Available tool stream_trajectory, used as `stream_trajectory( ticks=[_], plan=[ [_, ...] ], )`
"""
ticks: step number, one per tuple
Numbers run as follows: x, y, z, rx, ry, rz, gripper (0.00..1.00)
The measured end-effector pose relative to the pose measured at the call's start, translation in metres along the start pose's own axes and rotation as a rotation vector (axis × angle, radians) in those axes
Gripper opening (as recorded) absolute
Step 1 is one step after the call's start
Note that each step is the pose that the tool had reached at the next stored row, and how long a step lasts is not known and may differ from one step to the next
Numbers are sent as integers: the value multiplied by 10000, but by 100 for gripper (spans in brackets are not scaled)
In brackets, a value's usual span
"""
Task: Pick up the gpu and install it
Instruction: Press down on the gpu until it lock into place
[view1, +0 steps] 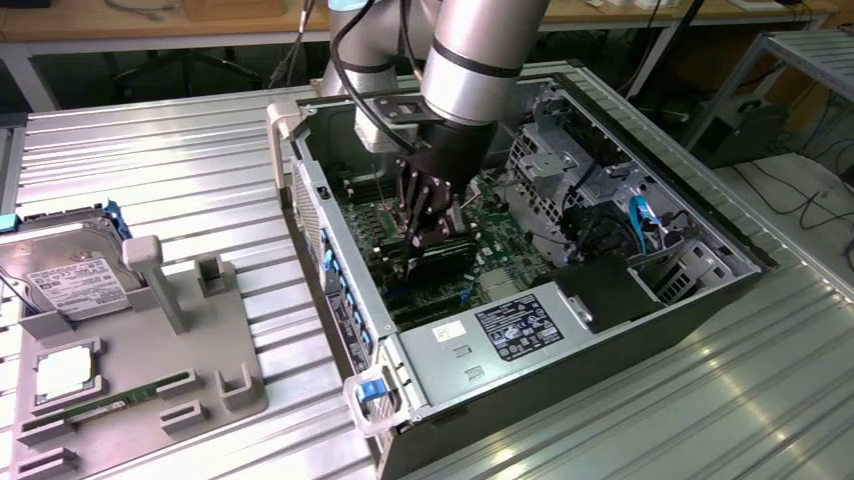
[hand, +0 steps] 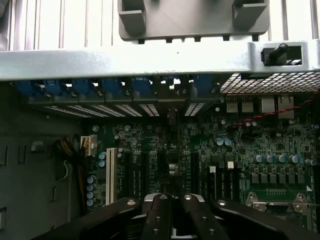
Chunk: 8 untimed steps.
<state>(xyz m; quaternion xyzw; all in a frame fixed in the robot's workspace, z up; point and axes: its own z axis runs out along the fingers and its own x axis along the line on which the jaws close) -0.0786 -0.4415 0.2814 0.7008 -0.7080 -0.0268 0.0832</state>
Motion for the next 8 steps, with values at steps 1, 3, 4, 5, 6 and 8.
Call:
stream_trajectory(
  ticks=[1,3,4,5,6,8],
  plan=[
    [-7,12,5,14,-2,3,11],
    [-10,19,13,21,-2,7,11],
    [-11,24,18,25,-2,7,11],
    [-12,31,23,37,-2,8,11],
    [-15,44,28,65,0,10,11],
    [-24,80,40,166,-2,18,11]
  ],
)
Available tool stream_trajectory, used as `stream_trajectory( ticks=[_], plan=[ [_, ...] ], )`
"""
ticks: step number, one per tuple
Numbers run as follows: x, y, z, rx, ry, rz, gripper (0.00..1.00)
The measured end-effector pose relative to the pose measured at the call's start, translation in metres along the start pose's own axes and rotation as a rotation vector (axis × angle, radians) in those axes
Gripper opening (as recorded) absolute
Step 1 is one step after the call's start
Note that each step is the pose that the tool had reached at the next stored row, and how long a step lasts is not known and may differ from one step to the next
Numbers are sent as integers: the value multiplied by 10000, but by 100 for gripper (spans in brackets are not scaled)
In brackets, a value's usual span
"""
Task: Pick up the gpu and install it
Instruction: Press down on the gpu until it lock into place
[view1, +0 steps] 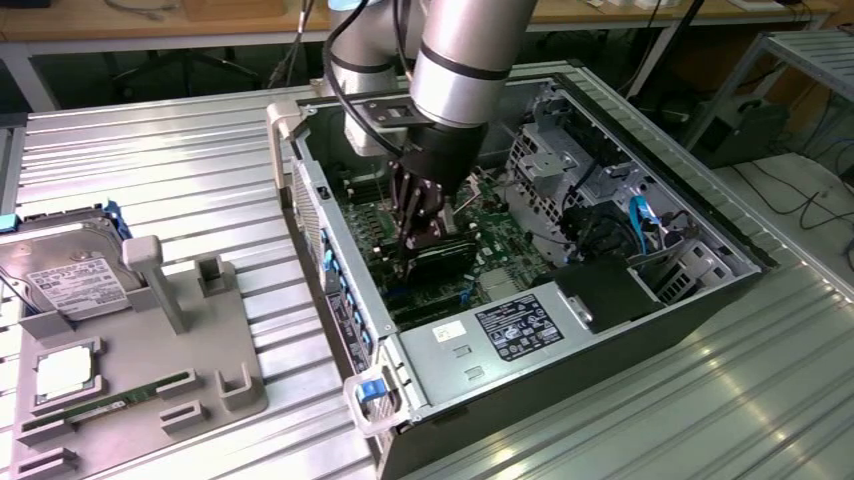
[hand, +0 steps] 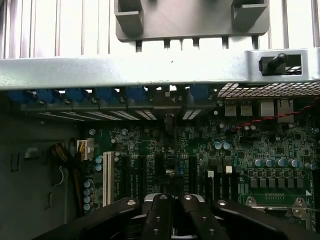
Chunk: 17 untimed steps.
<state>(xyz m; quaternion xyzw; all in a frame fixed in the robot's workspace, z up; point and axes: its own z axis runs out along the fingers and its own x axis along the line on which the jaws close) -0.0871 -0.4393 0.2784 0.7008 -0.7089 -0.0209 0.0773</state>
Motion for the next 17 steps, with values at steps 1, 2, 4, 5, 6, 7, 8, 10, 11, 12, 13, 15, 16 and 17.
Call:
stream_trajectory(
  ticks=[1,2,4,5,6,7,8,10,11,12,13,15,16,17],
  plan=[
    [-7,15,4,84,-4,7,11],
    [-16,25,6,169,-8,14,11],
    [-32,34,5,373,-9,30,11],
    [-41,34,5,470,-11,38,11],
    [-45,35,4,555,-11,43,11],
    [-47,36,4,622,-12,49,11],
    [-48,39,5,679,-12,54,11],
    [-48,42,5,810,0,65,11],
    [-48,45,6,891,9,73,11],
    [-49,52,7,955,15,78,11],
    [-50,65,8,1004,21,83,11],
    [-50,154,20,1097,25,91,11],
    [-50,172,23,1109,25,92,11],
    [-50,182,25,1119,25,94,11]
  ],
)
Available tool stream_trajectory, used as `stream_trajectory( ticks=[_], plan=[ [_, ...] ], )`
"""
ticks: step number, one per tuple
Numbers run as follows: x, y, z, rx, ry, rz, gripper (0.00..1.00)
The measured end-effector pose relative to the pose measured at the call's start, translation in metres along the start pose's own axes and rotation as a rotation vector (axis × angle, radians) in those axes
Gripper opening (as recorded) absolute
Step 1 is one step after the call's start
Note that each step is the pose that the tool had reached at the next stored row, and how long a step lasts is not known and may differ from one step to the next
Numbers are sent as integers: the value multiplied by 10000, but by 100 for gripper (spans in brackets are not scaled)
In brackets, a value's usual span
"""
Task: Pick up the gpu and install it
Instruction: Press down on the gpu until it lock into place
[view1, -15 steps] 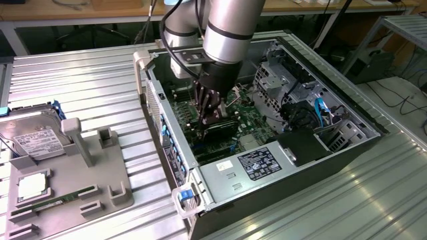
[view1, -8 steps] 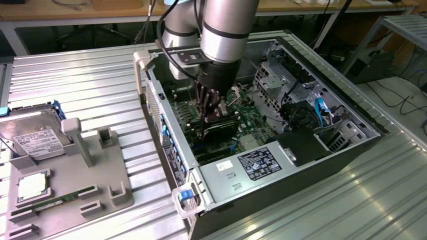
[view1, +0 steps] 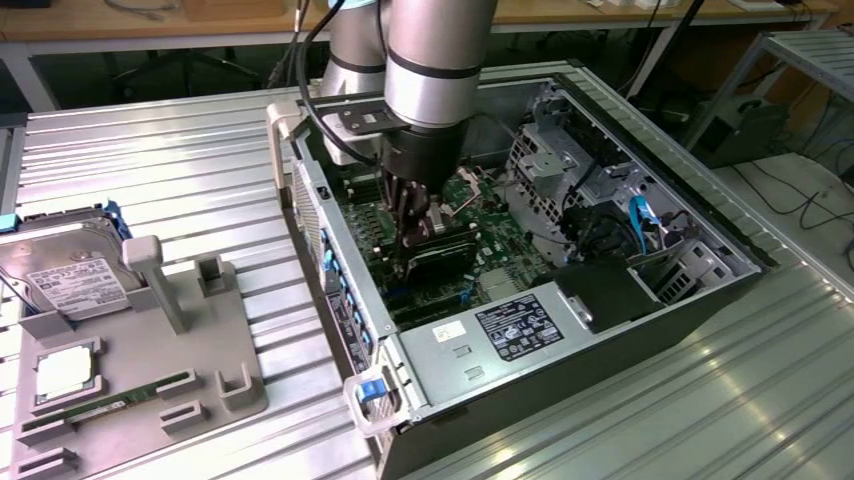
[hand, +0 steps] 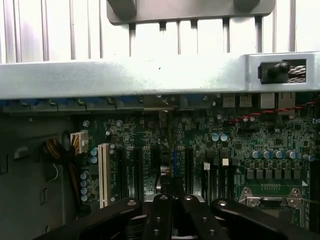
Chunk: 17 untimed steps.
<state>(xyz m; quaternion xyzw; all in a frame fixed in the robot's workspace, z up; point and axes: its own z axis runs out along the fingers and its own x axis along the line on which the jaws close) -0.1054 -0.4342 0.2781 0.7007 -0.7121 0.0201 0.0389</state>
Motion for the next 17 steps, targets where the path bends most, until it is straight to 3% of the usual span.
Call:
stream_trajectory(
  ticks=[6,17],
  plan=[
    [-5,-5,2,110,27,8,11],
    [27,-15,5,124,29,-106,11]
  ],
)
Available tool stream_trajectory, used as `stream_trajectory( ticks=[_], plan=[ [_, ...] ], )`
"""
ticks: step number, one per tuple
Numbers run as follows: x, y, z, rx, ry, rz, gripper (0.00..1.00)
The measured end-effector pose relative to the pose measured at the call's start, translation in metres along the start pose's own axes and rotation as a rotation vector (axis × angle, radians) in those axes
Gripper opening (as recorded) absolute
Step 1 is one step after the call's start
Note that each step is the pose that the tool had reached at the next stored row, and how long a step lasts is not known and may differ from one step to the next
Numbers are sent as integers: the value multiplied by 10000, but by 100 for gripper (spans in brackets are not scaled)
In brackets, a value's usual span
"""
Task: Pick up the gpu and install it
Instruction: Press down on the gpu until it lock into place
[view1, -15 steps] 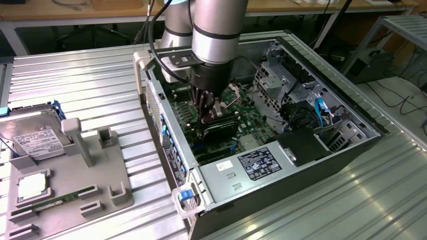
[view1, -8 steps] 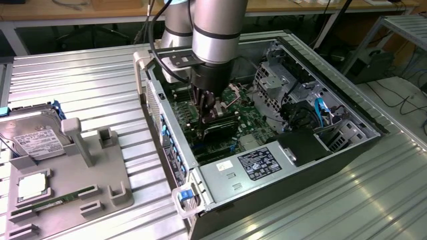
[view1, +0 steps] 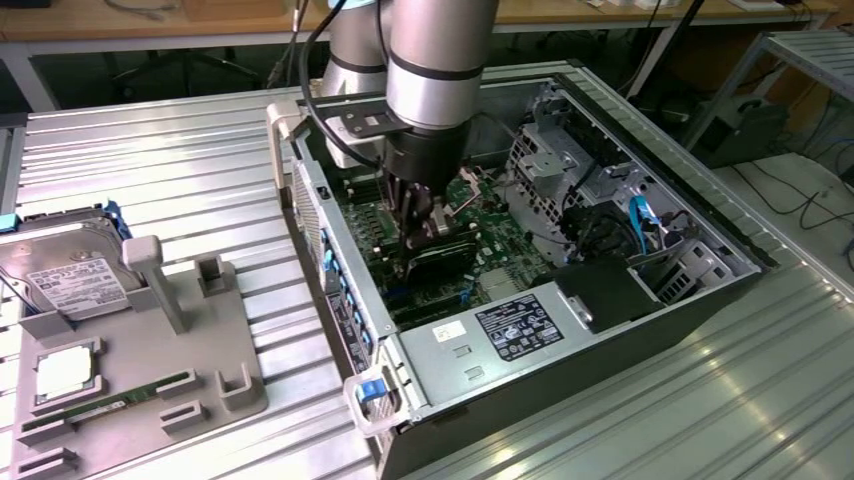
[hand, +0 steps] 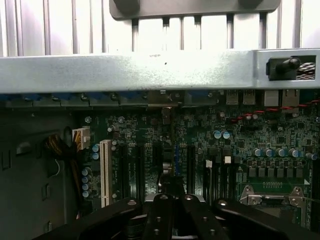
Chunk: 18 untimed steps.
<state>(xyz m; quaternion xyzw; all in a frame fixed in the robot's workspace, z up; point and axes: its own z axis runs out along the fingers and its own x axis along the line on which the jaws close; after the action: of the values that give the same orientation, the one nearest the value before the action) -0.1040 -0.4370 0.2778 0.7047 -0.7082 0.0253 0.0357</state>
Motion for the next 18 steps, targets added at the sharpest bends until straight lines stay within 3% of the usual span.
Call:
stream_trajectory(
  ticks=[13,18],
  plan=[
    [-8,-1,107,-2,2,1,11],
    [-9,-2,94,-2,3,0,11]
  ],
)
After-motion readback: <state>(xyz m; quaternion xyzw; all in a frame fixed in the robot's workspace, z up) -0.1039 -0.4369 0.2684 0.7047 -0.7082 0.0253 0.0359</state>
